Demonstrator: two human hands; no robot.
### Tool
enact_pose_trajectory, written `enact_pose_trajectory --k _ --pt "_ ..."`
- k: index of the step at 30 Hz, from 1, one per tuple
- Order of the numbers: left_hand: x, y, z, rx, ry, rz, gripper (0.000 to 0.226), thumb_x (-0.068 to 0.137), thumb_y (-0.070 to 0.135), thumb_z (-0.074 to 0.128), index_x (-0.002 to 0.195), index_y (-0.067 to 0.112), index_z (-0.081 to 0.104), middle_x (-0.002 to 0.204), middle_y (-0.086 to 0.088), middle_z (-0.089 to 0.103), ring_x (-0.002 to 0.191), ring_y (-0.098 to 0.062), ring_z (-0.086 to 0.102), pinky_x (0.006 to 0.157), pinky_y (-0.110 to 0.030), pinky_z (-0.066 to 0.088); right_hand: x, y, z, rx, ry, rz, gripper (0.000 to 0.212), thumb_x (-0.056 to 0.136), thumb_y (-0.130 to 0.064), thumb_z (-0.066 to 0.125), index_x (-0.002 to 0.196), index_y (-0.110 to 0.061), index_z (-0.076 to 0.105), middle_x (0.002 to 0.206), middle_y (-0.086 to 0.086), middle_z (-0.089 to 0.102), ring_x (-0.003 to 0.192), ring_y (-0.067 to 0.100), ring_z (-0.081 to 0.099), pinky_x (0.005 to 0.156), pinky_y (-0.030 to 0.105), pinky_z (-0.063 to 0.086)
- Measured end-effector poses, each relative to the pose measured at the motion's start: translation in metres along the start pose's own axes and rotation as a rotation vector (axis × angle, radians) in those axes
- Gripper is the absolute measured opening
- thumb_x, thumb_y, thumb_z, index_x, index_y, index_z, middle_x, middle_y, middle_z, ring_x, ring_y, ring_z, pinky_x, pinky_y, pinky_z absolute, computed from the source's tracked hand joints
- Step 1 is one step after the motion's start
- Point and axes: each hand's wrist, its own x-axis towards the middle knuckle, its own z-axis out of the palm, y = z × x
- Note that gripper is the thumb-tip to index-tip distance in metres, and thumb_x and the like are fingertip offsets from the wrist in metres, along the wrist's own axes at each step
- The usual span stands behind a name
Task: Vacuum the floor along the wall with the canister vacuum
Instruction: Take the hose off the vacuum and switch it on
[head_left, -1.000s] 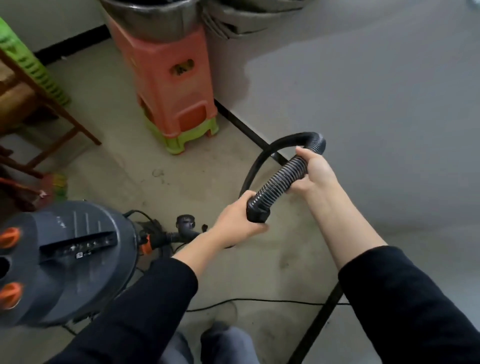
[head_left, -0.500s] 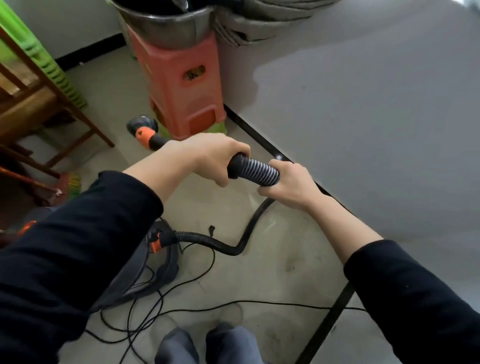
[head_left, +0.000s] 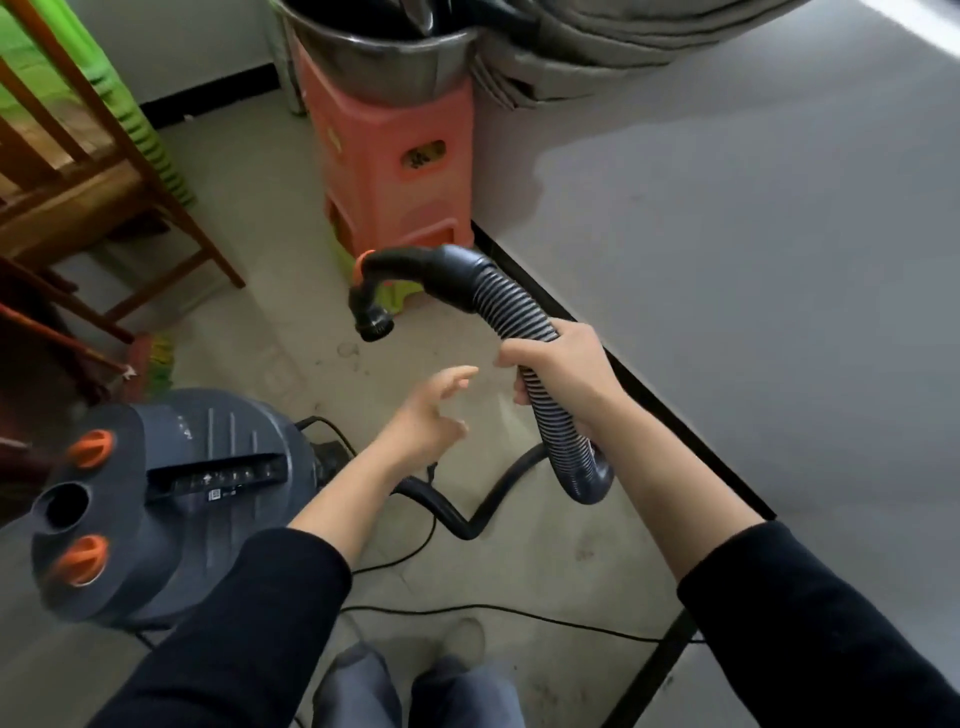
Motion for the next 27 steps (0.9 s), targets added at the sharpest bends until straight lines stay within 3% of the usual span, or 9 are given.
enact_pose_trajectory --k 2,4,6,10,14,17,20,23,27 --pt "-0.001 0.01 0.01 -0.037 -0.195 0.111 0.077 0.076 -0.016 0.06 0.143 0.018 0.044 0.145 0.004 0.046 0.131 -0.007 0.041 0.105 -0.021 0.036 -0.001 -0.022 0.008 0.068 -0.011 -0.012 0.018 0.069 0.0 0.071 0.069 -0.009 0.055 0.054 0.008 0.053 0.045 0.021 0.051 0.048 0.029 0.046" --pt "-0.008 0.021 0.015 -0.173 -0.364 0.141 0.073 0.072 -0.016 0.065 0.132 0.024 0.05 0.137 0.01 0.051 0.124 0.0 0.044 0.098 -0.009 0.037 -0.002 -0.049 0.021 0.147 -0.014 -0.029 0.022 0.072 0.002 0.069 0.065 -0.011 0.053 0.052 0.006 0.05 0.047 0.021 0.049 0.049 0.03 0.045" --pt "-0.017 0.028 0.019 -0.311 -0.447 0.126 0.059 0.072 -0.004 0.075 0.118 0.028 0.057 0.125 0.006 0.06 0.118 -0.009 0.054 0.102 -0.019 0.042 -0.003 -0.081 0.033 0.231 -0.026 -0.052 0.023 0.075 0.002 0.067 0.059 -0.012 0.058 0.053 0.006 0.05 0.047 0.022 0.048 0.049 0.03 0.045" --pt "-0.033 0.041 -0.001 -0.425 -0.292 0.172 0.017 0.072 0.013 0.08 0.082 0.013 0.066 0.089 -0.003 0.069 0.087 -0.016 0.064 0.085 -0.036 0.05 -0.002 -0.135 0.049 0.297 -0.035 -0.085 0.009 0.079 -0.003 0.066 0.073 -0.005 0.059 0.061 0.015 0.054 0.048 0.024 0.052 0.054 0.032 0.049" --pt "-0.047 0.043 -0.074 -0.304 -0.158 0.182 0.019 0.072 -0.002 0.073 0.064 0.011 0.06 0.061 -0.007 0.062 0.062 -0.025 0.063 0.069 -0.043 0.055 0.013 -0.162 0.056 0.403 -0.035 -0.115 0.014 0.077 -0.006 0.067 0.086 -0.002 0.056 0.062 0.015 0.056 0.053 0.026 0.057 0.064 0.04 0.053" --pt "-0.06 0.02 -0.133 -0.243 -0.163 0.155 0.016 0.064 0.01 0.072 0.064 0.011 0.057 0.059 -0.013 0.059 0.056 -0.029 0.061 0.059 -0.04 0.053 0.028 -0.159 0.073 0.452 -0.06 -0.107 0.022 0.077 -0.004 0.067 0.096 -0.001 0.056 0.068 0.014 0.061 0.061 0.027 0.062 0.07 0.043 0.055" --pt "-0.072 -0.016 -0.16 -0.152 -0.117 0.055 0.016 0.067 -0.002 0.067 0.068 0.005 0.053 0.059 -0.017 0.059 0.052 -0.026 0.061 0.054 -0.033 0.052 0.042 -0.13 0.108 0.535 -0.076 -0.02 0.036 0.069 -0.001 0.069 0.102 -0.001 0.055 0.076 0.015 0.062 0.064 0.028 0.064 0.065 0.038 0.057" --pt "-0.079 -0.061 -0.16 -0.038 -0.085 -0.062 0.022 0.062 -0.002 0.07 0.067 0.011 0.053 0.059 -0.005 0.06 0.053 -0.014 0.057 0.052 -0.028 0.046 0.049 -0.091 0.143 0.524 -0.054 0.039 0.042 0.067 -0.001 0.073 0.106 -0.002 0.056 0.078 0.013 0.065 0.067 0.028 0.066 0.065 0.038 0.058" --pt "-0.089 -0.106 -0.148 -0.093 -0.21 -0.058 0.021 0.066 0.007 0.068 0.068 0.016 0.049 0.063 0.001 0.051 0.06 -0.013 0.047 0.058 -0.03 0.034 0.048 -0.044 0.174 0.56 -0.082 0.164 0.044 0.069 -0.001 0.074 0.108 -0.003 0.053 0.077 0.012 0.062 0.066 0.027 0.065 0.068 0.038 0.058"
